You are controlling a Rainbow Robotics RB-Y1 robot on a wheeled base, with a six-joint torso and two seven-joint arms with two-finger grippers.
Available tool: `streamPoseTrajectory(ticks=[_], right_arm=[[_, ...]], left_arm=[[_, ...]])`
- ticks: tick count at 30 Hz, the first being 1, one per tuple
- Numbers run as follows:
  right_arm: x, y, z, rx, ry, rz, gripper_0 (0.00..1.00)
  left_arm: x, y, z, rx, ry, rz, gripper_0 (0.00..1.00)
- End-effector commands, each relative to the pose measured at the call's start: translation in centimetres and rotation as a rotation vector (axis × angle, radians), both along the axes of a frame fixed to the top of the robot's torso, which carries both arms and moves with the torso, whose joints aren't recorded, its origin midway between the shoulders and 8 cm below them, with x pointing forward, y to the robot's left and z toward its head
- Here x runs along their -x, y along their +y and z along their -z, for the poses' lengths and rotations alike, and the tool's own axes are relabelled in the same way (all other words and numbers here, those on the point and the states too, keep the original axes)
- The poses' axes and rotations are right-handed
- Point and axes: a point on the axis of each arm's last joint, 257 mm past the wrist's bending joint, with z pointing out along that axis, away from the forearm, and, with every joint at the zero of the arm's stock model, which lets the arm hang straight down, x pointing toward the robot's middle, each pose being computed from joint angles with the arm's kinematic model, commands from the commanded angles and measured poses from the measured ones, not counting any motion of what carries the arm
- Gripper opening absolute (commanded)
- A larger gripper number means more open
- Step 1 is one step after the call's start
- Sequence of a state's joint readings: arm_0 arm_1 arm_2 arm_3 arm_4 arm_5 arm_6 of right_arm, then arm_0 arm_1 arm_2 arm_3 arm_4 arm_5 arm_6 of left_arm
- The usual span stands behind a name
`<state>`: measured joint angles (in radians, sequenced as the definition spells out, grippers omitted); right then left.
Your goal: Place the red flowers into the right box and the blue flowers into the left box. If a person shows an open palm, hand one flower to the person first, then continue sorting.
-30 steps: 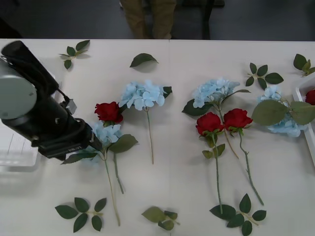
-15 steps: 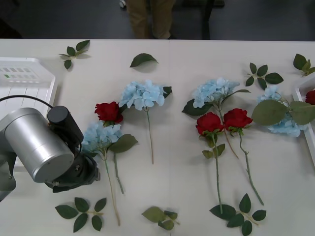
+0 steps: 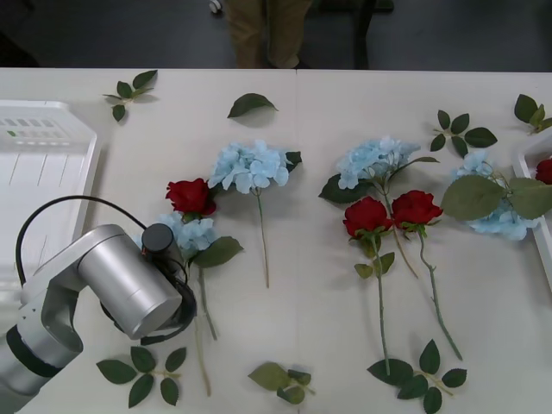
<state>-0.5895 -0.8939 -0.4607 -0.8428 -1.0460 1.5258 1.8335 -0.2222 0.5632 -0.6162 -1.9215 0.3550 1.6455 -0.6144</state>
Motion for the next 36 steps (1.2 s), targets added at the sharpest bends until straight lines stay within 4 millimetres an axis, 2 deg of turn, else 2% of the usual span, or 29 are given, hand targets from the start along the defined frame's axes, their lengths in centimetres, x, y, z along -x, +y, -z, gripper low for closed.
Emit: streamPoseTrajectory(ticks=[1, 3, 6, 11, 15, 19, 22, 24, 26, 29, 30, 31, 36], right_arm=[[-3.2, 2.4, -2.3, -0.054, 0.003, 0.057, 0.75], [-3.8, 3.7, -2.4, -0.088, 0.020, 0.075, 0.74], [-3.6, 5.2, -1.4, -0.105, 0.080, 0.079, 0.74], [-1.5, 7.9, 1.2, -0.118, 0.225, 0.049, 0.74], [-0.9, 10.3, 1.6, -0.175, 0.264, 0.012, 0.75], [-1.2, 13.1, 2.0, -0.246, 0.261, -0.019, 0.74], [-2.1, 15.1, 2.4, -0.278, 0.242, -0.028, 0.74], [-2.5, 15.6, 2.6, -0.275, 0.238, -0.028, 0.75], [-2.8, 15.9, 2.9, -0.254, 0.236, -0.026, 0.62], [-2.7, 15.5, 3.1, -0.198, 0.246, -0.024, 0.22], [-2.6, 15.5, 3.1, -0.192, 0.249, -0.025, 0.15], [-2.6, 15.3, 3.0, -0.181, 0.252, -0.024, 0.00], [-2.3, 15.4, 3.0, -0.187, 0.262, -0.024, 0.00]], left_arm=[[-3.2, -3.1, -0.1, 0.069, -0.079, -0.046, 1.00], [-4.2, -3.7, 0.0, 0.089, -0.101, -0.049, 1.00], [-5.0, -4.2, 0.1, 0.098, -0.108, -0.056, 1.00], [-5.8, -4.6, -0.4, 0.111, -0.125, -0.063, 1.00], [-6.4, -4.6, -0.8, 0.122, -0.143, -0.069, 1.00], [-6.3, -4.3, -3.2, 0.127, -0.151, -0.041, 1.00], [-4.4, -4.5, -6.8, 0.175, -0.102, -0.023, 1.00], [-3.5, -4.7, -7.7, 0.190, -0.080, -0.017, 1.00], [-3.0, -4.9, -8.3, 0.196, -0.067, -0.012, 1.00], [-3.4, -5.4, -8.1, 0.212, -0.076, -0.012, 1.00], [-3.5, -5.3, -7.9, 0.213, -0.076, -0.013, 1.00], [-3.8, -5.4, -7.6, 0.220, -0.080, -0.018, 1.00], [-4.8, -4.9, -6.0, 0.211, -0.093, -0.026, 1.00]])
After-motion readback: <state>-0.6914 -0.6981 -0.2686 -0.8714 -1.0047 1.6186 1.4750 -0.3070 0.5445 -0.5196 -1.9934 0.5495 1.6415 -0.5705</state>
